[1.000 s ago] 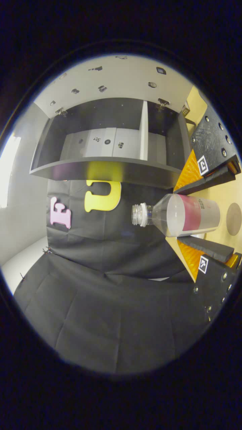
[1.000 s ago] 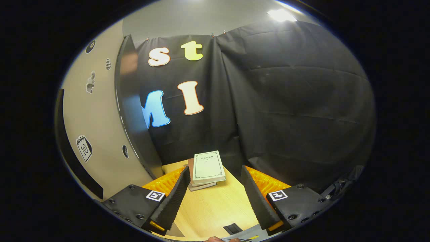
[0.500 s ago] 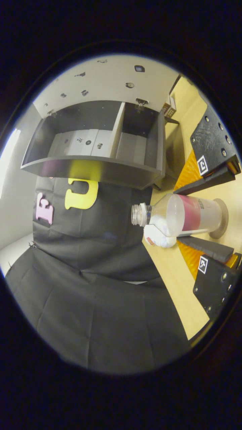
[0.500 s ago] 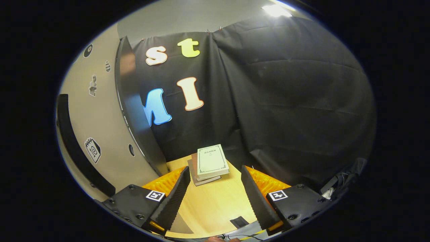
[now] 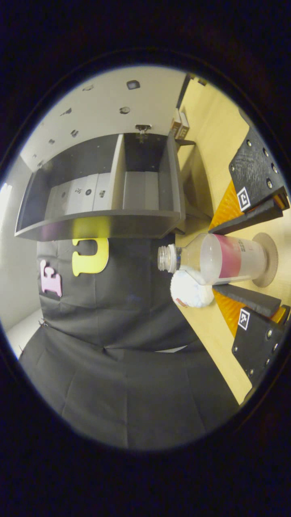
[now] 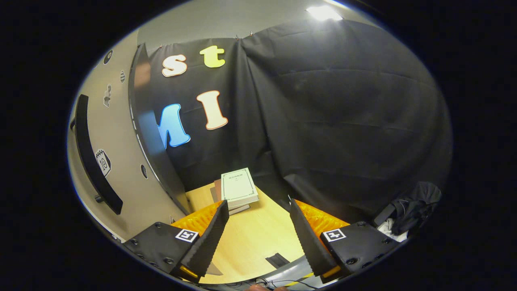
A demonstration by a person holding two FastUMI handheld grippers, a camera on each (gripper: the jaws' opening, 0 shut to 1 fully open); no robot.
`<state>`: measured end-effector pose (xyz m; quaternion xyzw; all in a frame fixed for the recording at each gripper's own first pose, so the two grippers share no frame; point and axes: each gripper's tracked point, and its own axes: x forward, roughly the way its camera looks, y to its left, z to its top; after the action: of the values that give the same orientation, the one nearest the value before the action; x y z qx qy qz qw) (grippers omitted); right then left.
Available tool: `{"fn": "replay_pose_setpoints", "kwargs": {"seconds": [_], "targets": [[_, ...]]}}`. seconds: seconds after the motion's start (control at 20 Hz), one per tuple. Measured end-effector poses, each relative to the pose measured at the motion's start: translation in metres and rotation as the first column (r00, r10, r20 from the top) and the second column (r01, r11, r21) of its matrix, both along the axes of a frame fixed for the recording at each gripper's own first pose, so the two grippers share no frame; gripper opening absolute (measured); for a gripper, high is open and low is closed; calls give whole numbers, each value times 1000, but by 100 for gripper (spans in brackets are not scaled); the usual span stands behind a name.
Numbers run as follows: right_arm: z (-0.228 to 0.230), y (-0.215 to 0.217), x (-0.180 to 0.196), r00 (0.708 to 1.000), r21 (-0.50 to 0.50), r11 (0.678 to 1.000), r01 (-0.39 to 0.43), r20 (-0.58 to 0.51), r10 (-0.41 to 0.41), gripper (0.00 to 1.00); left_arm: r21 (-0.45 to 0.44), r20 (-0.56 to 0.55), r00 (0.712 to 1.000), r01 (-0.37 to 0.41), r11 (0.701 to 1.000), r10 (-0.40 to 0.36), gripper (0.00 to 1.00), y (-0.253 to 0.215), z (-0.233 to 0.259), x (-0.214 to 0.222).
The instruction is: Open the cabinet door with the right hand, grasp the bottle in the cabinet with the left hand and place it on the coaster, then close the cabinet door with the right hand.
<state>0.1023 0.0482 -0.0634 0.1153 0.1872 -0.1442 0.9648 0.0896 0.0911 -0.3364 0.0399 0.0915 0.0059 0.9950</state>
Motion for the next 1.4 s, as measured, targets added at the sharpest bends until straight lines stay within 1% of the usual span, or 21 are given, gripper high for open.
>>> {"fn": "replay_pose_setpoints", "kwargs": {"seconds": [0.1,0.15,0.2,0.25,0.35,0.4,0.45,0.5,0.55,0.6,0.65,0.7,0.8,0.85,0.9,0.95,1.0,1.15,1.2,1.35,1.4], "targets": [[-6,-2,-3,1000,-11,1000,6,-18,-6,96,-8,-17,1000,-8,1000,8,72,1,-10,-7],[-7,-1,-3,1000,-17,1000,3,-22,-3,92,-21,-22,1000,-16,1000,16,70,3,-15,-11],[-7,0,-4,1000,-26,1000,-2,-25,1,96,-31,-20,999,-25,999,25,73,6,-15,-14],[-9,1,-4,1000,-37,999,-4,-27,3,96,-43,-25,999,-32,999,31,76,7,-15,-18],[-9,0,-3,1000,-51,999,-4,-27,3,96,-37,-38,999,-30,999,29,75,5,-16,-21],[-11,1,-3,1000,-43,999,-4,-30,3,96,-30,-42,999,-25,999,24,75,4,-16,-22],[-13,3,-3,999,-32,999,-3,-33,2,92,-23,-48,999,-24,999,23,75,3,-16,-23],[-15,3,-3,999,-22,1000,1,-34,-2,93,-21,-56,998,-25,999,24,76,3,-15,-22],[-17,4,-2,999,-15,1000,5,-35,-5,96,-22,-62,998,-25,999,23,76,3,-15,-22],[-16,6,-2,999,-10,1000,7,-34,-7,96,-27,-76,997,-24,999,22,77,3,-15,-20],[-18,7,-3,999,-6,1000,7,-33,-8,96,-31,-93,995,-26,999,23,72,3,-19,-23],[-18,8,-4,999,-3,1000,9,-32,-9,96,-36,-100,995,-29,999,25,71,4,-22,-23],[-17,9,-6,1000,-3,1000,13,-23,-13,96,-51,-104,994,-36,998,30,77,4,-17,-25],[-18,8,-8,1000,-9,1000,17,-21,-17,96,-66,-104,994,-32,997,25,78,4,-15,-29],[-20,6,-11,1000,-13,1000,22,-22,-22,96,-80,-104,994,-24,996,16,86,4,-9,-30],[-22,5,-13,999,-12,1000,26,-24,-26,96,-87,-103,995,-14,996,5,85,4,-4,-32],[-25,5,-16,999,-6,999,35,-25,-35,92,-82,-98,995,-2,997,-6,84,3,4,-36],[-32,1,-25,997,26,997,66,-29,-65,92,-72,-90,996,19,997,-26,86,-1,29,-49],[-36,-1,-29,997,34,996,77,-29,-76,96,-79,-83,996,25,997,-32,86,-4,41,-56],[-41,-8,-39,995,41,994,100,-25,-99,96,-70,-71,997,22,997,-27,86,-6,74,-76],[-41,-10,-41,994,46,993,106,-23,-105,92,-60,-64,998,17,998,-21,86,-6,89,-81]]}}
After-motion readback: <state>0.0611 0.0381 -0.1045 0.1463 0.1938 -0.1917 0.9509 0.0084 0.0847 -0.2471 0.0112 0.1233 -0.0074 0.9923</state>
